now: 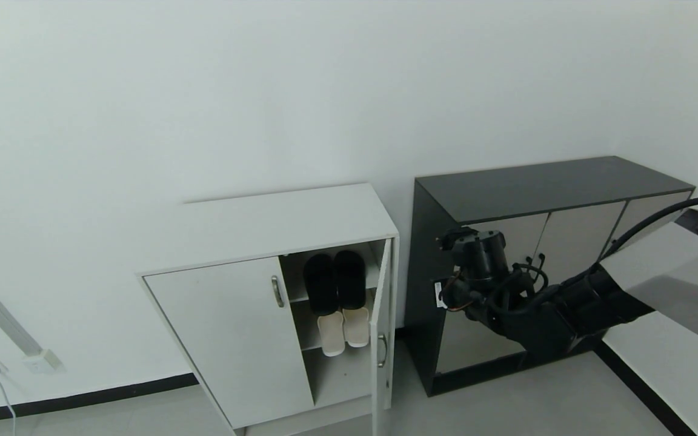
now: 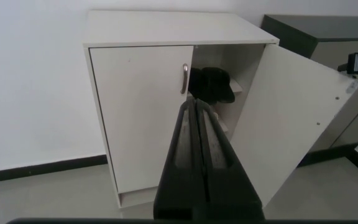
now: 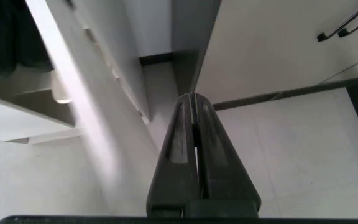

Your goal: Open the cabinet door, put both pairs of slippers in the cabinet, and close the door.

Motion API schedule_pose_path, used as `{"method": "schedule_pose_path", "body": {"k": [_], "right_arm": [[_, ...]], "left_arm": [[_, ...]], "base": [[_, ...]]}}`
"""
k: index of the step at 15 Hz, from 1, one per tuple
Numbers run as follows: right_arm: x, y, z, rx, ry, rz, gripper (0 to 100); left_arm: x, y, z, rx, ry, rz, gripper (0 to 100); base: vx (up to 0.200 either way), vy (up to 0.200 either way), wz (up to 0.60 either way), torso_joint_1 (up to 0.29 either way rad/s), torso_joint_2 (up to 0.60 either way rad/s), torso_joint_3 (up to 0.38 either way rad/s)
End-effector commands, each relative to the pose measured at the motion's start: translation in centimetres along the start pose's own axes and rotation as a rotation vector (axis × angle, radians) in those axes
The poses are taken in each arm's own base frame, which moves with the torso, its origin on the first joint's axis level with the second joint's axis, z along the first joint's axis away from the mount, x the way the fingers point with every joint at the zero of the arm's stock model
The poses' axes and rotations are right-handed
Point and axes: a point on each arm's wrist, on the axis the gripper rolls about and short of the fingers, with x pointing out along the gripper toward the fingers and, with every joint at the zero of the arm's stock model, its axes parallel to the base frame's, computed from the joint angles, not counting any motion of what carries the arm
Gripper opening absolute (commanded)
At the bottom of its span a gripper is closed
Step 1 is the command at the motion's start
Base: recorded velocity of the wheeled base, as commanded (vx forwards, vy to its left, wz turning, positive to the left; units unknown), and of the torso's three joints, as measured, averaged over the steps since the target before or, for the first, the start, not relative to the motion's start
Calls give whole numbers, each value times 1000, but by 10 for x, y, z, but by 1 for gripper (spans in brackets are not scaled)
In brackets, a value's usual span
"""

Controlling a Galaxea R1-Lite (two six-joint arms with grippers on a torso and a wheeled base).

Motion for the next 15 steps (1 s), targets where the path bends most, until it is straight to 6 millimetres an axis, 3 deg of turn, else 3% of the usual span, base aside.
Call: {"method": "schedule_pose_path", "body": {"k": [1,3,10,15], "right_arm": [[-10,2,5,-2,-13,14,0],[-12,9,0,-14,-3,33,0],[-15,15,-5,-22,16,86,0],[-15,13,-19,-24,3,109,0]], "left_arm": [[0,0,0,-1,0,0,0],[0,0,0,-1,0,0,0],[0,0,0,-1,2,1,0],[0,0,0,-1,0,0,0]], "base": [[0,0,0,0,0,0],[0,0,0,0,0,0],[0,0,600,5,5,0],[0,0,0,0,0,0]]}}
